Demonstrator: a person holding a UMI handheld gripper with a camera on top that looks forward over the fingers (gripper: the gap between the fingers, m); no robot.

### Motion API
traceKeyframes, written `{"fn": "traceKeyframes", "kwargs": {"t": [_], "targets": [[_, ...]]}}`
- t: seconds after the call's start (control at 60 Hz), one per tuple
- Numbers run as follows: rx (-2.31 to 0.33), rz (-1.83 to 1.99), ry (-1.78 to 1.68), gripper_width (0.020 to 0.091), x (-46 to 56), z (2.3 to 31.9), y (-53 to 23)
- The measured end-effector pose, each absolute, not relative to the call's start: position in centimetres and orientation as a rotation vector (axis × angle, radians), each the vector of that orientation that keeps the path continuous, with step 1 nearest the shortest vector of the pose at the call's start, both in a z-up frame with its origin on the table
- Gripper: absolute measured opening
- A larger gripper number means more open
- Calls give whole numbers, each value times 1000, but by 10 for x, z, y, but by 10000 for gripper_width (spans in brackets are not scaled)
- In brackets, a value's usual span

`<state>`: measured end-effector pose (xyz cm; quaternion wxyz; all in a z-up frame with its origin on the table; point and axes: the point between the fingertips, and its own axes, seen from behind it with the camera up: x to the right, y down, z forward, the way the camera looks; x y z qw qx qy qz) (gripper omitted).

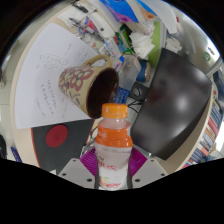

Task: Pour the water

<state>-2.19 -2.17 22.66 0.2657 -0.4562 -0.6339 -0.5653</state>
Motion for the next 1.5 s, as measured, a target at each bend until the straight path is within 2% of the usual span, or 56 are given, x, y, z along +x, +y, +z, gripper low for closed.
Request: {"fn": "traceKeyframes", "kwargs": {"t": [0.117,0.333,0.583,0.7,0.833,0.967,1.233,1.417,1.5], "targets": [[-1172,-1567,-1757,368,-29,223,-18],[-1258,-1450,-1681,370,-39,224,-26],[-1505,-1064,-1239,370,-30,263,-48],[-1620,-804,-984,371,-15,265,-49],[-1745,-424,-575,369,6,252,-41],[-1751,-160,-274,371,20,234,-31],[-1725,10,-185,370,28,198,-13],[-1741,44,-179,388,26,161,-7],[-1695,35,-169,385,28,163,-11]]}}
